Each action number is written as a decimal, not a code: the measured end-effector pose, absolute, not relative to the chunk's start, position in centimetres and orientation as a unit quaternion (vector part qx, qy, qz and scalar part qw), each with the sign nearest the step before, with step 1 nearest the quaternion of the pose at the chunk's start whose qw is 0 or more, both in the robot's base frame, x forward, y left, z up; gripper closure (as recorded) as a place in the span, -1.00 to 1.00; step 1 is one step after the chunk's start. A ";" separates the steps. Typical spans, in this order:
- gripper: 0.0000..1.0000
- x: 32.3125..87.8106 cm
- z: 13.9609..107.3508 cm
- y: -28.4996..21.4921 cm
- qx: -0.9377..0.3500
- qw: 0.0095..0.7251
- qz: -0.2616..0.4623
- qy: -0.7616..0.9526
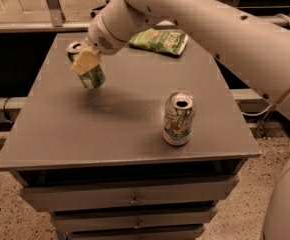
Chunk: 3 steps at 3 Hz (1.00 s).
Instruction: Knock green can over
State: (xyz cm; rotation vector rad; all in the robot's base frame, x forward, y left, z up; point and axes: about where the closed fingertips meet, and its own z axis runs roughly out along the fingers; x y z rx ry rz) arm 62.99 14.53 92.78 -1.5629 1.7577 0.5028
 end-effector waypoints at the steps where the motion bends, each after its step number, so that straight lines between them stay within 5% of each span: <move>1: 1.00 64.2 94.6 7.2 -0.625 0.318 0.105 0.705; 3: 1.00 65.4 92.5 2.1 -0.680 0.193 -0.025 0.707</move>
Offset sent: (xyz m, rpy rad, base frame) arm 0.0263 -0.1549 0.0185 -0.6428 -0.0731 -0.0400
